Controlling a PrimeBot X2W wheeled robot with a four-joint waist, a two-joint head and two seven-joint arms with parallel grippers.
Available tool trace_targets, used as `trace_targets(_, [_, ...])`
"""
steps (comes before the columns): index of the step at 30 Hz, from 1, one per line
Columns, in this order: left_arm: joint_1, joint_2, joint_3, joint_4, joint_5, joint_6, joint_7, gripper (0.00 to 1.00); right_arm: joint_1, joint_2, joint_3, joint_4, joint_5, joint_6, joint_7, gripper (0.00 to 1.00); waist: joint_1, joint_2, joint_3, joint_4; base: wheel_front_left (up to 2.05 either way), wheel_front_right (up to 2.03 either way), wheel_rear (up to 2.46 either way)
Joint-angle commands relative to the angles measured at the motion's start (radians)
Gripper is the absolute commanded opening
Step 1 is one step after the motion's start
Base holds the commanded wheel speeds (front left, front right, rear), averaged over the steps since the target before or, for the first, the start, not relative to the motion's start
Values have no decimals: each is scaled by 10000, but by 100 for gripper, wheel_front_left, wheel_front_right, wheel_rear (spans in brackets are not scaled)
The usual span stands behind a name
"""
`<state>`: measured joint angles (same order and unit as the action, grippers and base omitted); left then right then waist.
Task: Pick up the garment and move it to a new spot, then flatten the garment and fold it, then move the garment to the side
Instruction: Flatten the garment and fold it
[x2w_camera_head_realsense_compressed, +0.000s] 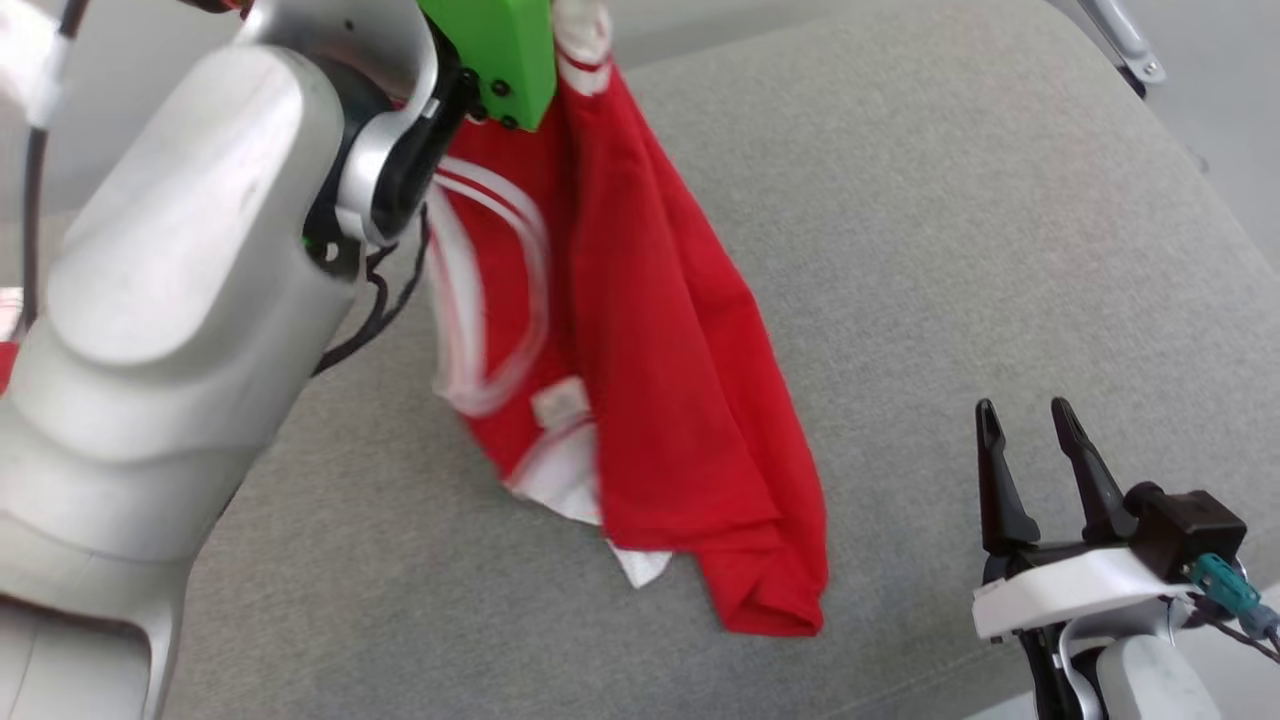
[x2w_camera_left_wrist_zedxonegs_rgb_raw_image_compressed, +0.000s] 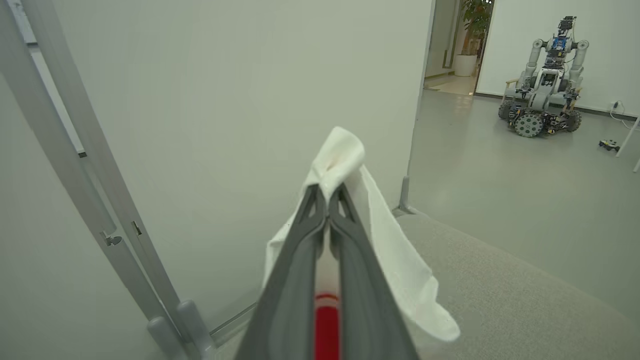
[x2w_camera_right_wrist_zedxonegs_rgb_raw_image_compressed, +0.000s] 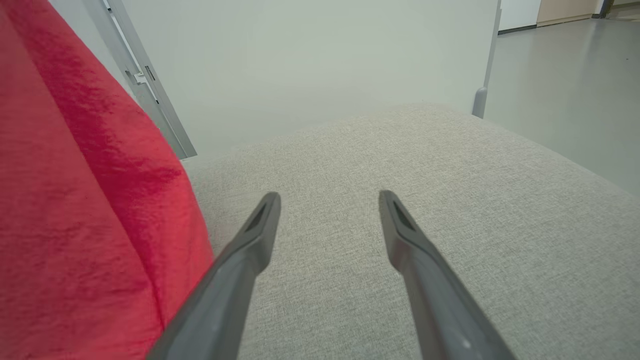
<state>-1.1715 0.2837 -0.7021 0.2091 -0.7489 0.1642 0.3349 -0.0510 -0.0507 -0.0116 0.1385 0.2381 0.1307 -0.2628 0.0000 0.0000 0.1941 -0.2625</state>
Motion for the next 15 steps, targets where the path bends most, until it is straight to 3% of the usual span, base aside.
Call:
trace_targets(1, [-175,-69,-24,739,245,-43,-375,0,-204,-3,65,43,100,1,-31,100,0,0,856,-818,0,0,0])
trace_targets(2, [-261,-111,-59,1294,360,-126,-637,0,-272,-4,98,68,162,1,-31,100,0,0,962,-907,0,0,0])
trace_targets(3, [-275,-254,-91,1865,294,-415,-940,12,-392,2,180,87,223,1,-31,100,0,0,1097,-1036,0,0,0])
trace_targets(4, [-182,-372,36,2420,146,-438,-1171,26,-471,3,241,105,286,1,-31,100,0,0,1162,-1133,0,0,0])
trace_targets(6, [-76,-589,218,3280,-48,-723,-1825,61,-522,-6,306,164,329,1,-31,100,0,0,1252,-1310,0,0,0])
trace_targets(7, [97,-798,363,3755,-322,-850,-2054,100,-550,-7,302,172,360,1,-31,100,0,0,1271,-1369,0,0,0])
trace_targets(10, [456,-1083,448,4638,-561,-1292,-2702,100,-429,0,232,203,276,1,-31,100,0,0,1150,-1385,0,0,0])
trace_targets(15, [1845,-1312,458,4854,-742,-1490,-3891,100,3,-6,-62,290,-54,1,-31,100,0,0,516,-1211,0,0,0])
